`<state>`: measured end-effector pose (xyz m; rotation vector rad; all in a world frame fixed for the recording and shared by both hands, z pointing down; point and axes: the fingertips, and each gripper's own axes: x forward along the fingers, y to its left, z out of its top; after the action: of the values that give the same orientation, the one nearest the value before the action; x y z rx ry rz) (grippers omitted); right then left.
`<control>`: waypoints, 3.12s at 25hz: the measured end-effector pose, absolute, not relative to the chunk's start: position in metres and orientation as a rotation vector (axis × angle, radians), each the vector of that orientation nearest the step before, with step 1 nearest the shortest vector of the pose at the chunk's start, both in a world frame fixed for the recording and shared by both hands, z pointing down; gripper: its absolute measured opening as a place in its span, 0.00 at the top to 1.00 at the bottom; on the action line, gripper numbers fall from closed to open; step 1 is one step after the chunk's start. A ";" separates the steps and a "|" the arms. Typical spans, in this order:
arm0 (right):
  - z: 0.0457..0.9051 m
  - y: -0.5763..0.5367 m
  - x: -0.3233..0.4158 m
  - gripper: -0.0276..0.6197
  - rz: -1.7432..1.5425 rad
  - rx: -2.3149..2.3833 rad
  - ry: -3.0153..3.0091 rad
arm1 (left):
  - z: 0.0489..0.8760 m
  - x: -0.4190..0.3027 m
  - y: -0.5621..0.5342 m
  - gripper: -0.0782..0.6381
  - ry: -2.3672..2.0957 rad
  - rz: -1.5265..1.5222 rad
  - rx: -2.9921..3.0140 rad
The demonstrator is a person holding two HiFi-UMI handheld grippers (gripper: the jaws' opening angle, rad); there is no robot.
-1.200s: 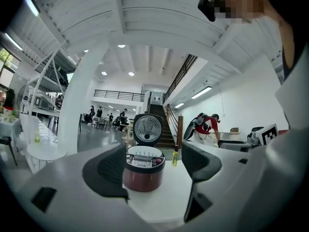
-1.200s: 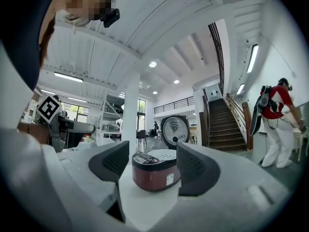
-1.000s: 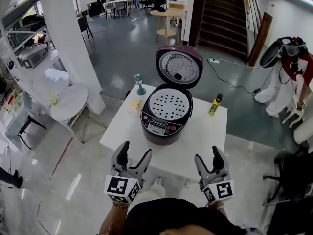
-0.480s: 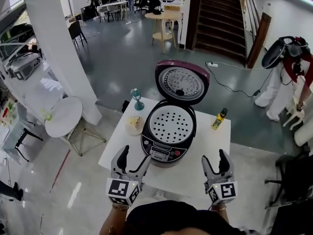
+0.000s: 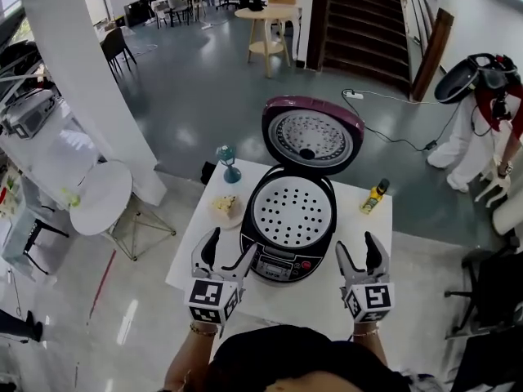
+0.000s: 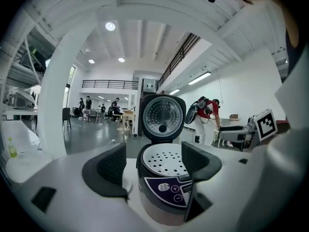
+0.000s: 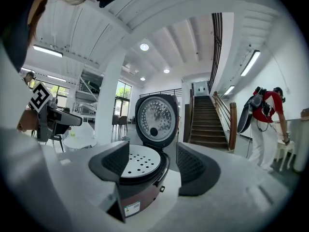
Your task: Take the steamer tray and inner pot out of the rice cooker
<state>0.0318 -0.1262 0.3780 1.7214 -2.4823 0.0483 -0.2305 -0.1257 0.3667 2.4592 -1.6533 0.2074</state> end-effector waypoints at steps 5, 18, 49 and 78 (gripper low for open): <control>0.403 -0.168 0.020 0.49 0.084 1.661 -2.339 | 0.401 -0.227 -0.158 0.40 -1.547 0.420 2.432; 0.450 -0.251 -0.003 0.49 0.043 1.345 -2.060 | 0.449 -0.201 -0.258 0.37 -1.252 0.814 2.421; 0.480 -0.286 -0.016 0.75 0.067 1.173 -1.936 | 0.498 -0.192 -0.299 0.61 -1.101 1.244 2.258; 0.363 -0.247 0.012 0.87 0.106 1.672 -2.355 | 0.384 -0.178 -0.258 0.76 -1.425 0.837 2.477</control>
<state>0.0121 -0.2472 0.3629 1.6719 -2.3548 0.1062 -0.1783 -0.2578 0.3841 2.4771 -1.4246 0.8367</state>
